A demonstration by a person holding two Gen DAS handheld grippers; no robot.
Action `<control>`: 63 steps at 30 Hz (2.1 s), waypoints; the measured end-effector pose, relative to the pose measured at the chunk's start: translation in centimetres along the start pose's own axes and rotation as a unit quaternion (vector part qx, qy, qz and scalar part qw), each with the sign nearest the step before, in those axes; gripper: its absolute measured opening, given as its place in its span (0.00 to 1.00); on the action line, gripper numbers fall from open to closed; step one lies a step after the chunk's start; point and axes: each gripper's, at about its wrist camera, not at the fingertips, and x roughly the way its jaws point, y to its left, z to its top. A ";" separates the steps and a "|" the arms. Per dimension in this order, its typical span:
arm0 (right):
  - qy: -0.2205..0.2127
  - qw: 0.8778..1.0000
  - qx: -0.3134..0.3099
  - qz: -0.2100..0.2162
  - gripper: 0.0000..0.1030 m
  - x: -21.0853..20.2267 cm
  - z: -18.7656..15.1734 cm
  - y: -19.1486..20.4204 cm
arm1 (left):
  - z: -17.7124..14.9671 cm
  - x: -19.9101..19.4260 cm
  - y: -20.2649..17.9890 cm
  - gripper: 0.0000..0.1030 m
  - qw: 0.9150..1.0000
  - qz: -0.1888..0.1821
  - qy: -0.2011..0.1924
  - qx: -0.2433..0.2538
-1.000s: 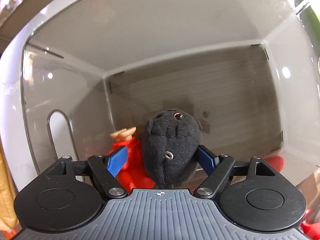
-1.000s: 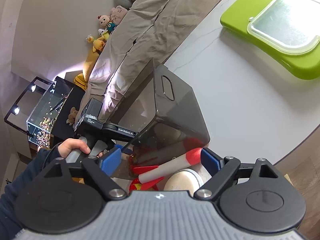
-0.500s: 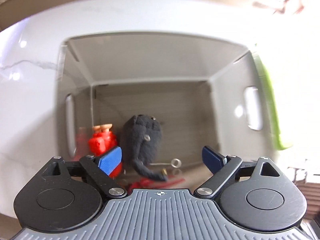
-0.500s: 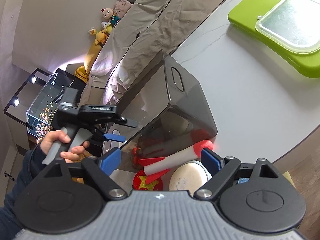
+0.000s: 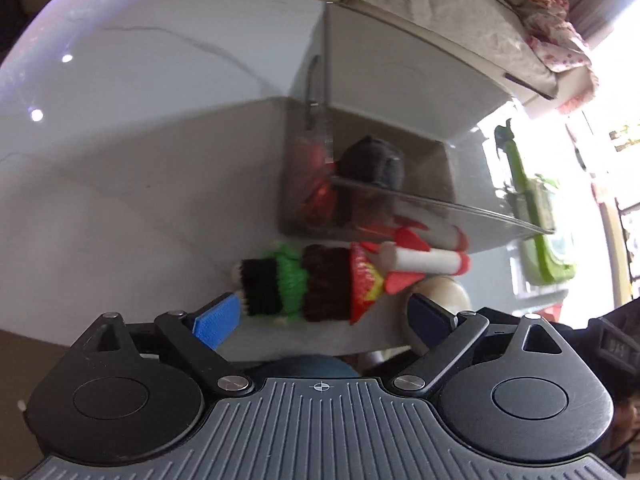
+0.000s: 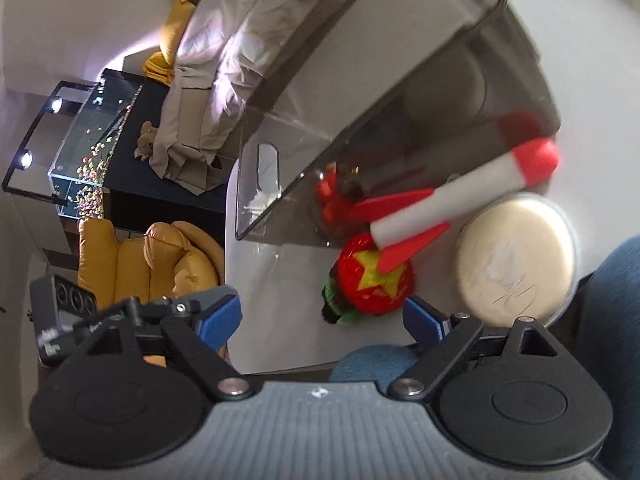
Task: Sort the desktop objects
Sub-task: 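Grasp the knitted doll with red hat using the right gripper, then lower the knitted doll into the clear box and open the right gripper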
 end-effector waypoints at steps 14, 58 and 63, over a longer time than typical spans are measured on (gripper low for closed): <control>-0.040 0.964 0.244 -0.102 0.74 12.1 -2.4 -0.8 | -4.6 -1.5 8.9 0.96 0.991 0.028 -0.070 -0.114; 0.137 0.889 -0.292 -0.326 0.35 5.6 12.7 11.4 | -3.9 6.8 -5.7 1.00 0.999 -0.029 0.007 0.023; 0.178 0.888 -0.243 -0.347 0.35 9.6 14.0 8.6 | -2.8 7.0 -5.0 1.00 0.999 -0.036 0.015 0.013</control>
